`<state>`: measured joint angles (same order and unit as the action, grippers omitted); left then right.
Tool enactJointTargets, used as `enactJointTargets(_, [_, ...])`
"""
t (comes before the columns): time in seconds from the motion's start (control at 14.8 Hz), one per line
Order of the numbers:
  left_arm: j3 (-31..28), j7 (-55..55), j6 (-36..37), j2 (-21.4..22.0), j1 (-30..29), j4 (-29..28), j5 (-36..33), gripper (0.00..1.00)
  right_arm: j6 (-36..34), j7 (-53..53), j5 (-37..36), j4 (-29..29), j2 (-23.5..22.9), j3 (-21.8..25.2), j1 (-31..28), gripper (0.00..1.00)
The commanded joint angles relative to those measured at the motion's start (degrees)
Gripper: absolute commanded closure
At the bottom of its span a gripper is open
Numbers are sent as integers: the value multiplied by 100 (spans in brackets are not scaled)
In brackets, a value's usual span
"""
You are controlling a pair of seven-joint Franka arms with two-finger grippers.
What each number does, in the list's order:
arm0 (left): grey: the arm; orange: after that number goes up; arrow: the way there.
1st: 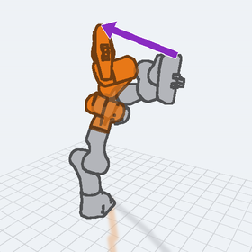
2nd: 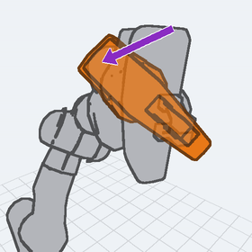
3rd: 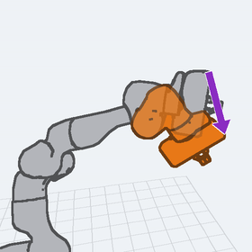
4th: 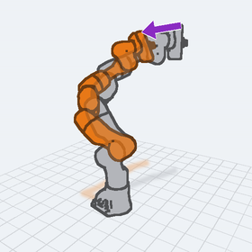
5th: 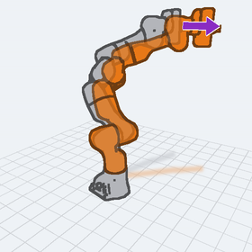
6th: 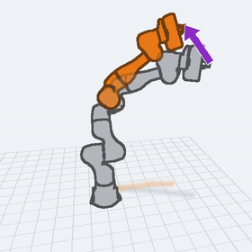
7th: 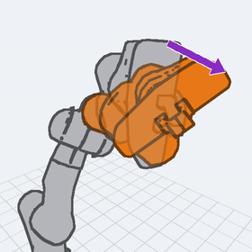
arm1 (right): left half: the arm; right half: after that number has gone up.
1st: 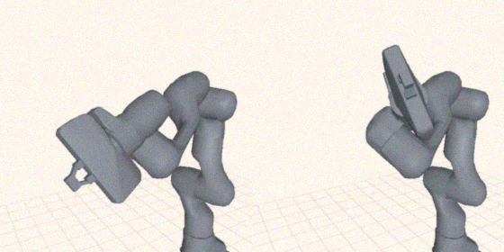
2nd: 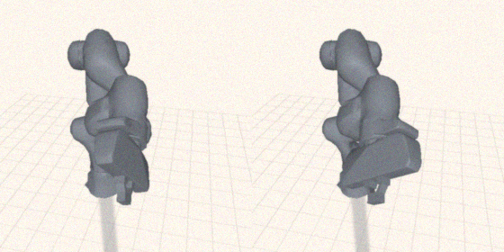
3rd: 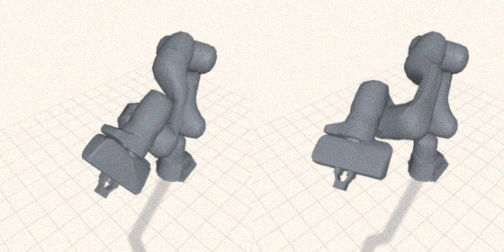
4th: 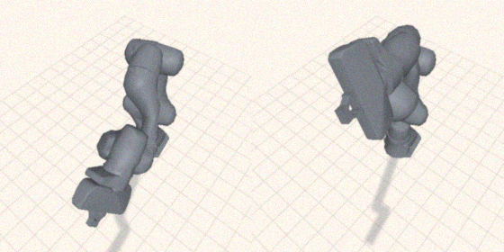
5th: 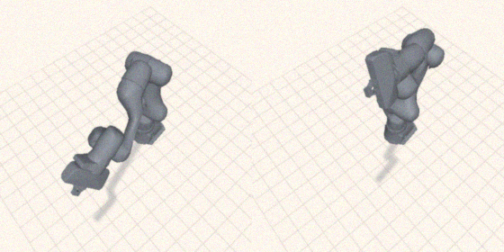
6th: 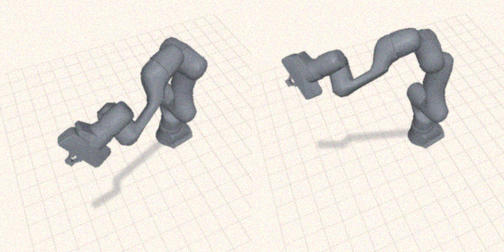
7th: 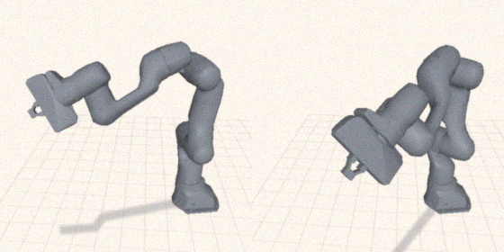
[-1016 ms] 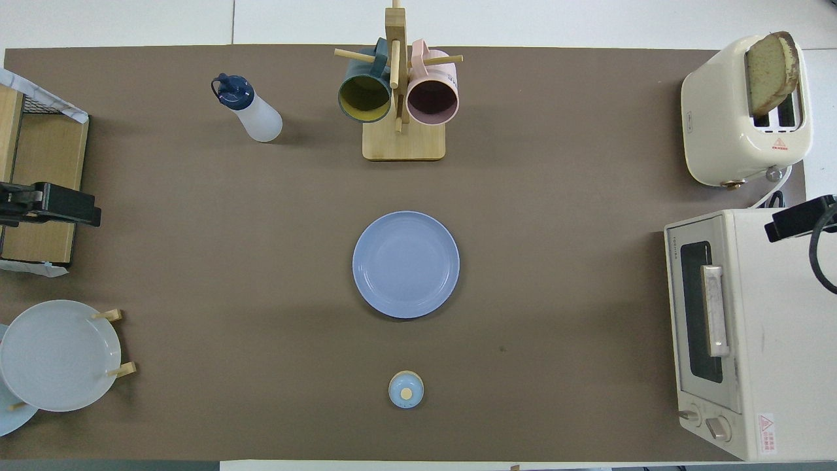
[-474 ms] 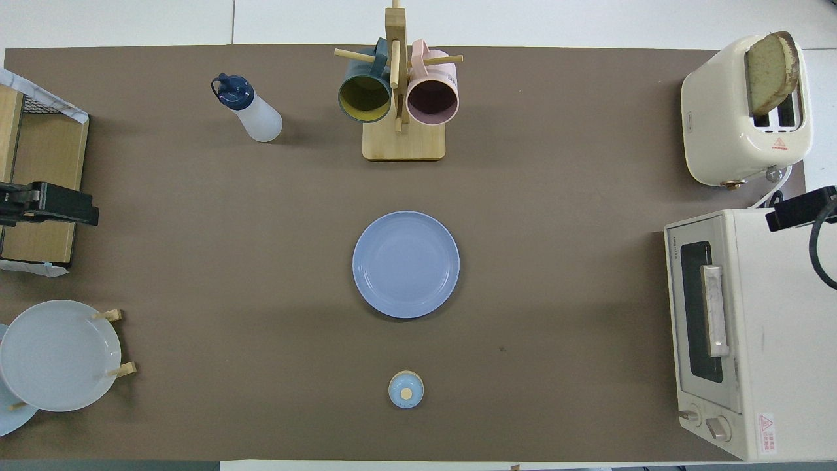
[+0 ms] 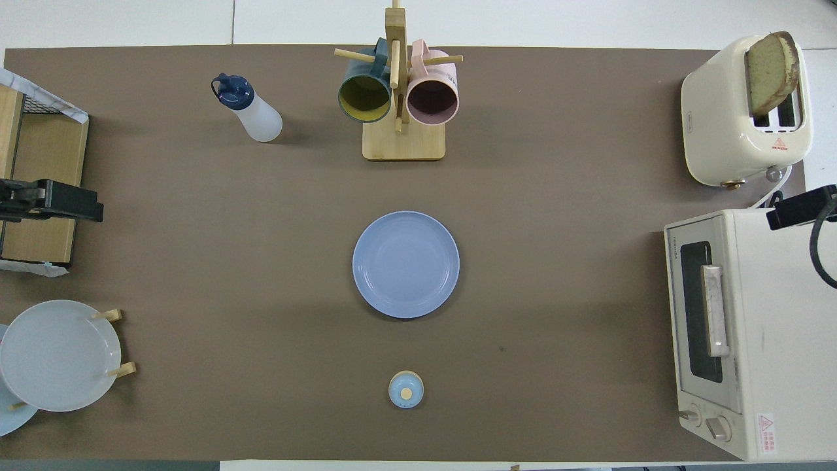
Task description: Put bread on plate and add seasoning
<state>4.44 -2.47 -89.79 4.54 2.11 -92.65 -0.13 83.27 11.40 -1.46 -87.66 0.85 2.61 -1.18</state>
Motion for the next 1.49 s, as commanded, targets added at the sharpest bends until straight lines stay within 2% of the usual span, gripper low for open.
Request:
enactJointTargets(0.0, [13,-271,-240,205,132,-254,-31,0,320,28,67,-50,56,-23,-111,0])
enactJointTargets(0.2, [13,-254,-459,275,194,-498,-14,0,1547,370,23,-268,21,3,-417,0])
enactJointTargets(0.41, [22,-236,-1547,565,246,-1306,39,0,2725,530,-30,-567,-215,12,-488,0])
enactJointTargets(0.61, [22,-262,-2916,697,422,-2219,48,0,3825,889,-109,-472,-926,12,-550,0])
enactJointTargets(0.95, [13,-394,-5227,653,633,-3485,48,0,4890,1162,-355,-453,-1569,12,-691,0])
enactJointTargets(1.22, [13,-683,-6890,487,782,-4409,48,0,5075,1180,-399,-470,-1675,20,-735,2])
enactJointTargets(1.36, [13,-764,-8110,128,870,-4831,48,0,5365,1250,-425,-488,-1842,12,-900,3])
enactJointTargets(1.42, [13,-764,-8542,-117,862,-4859,48,0,5357,1259,-425,-480,-1851,12,-867,4])
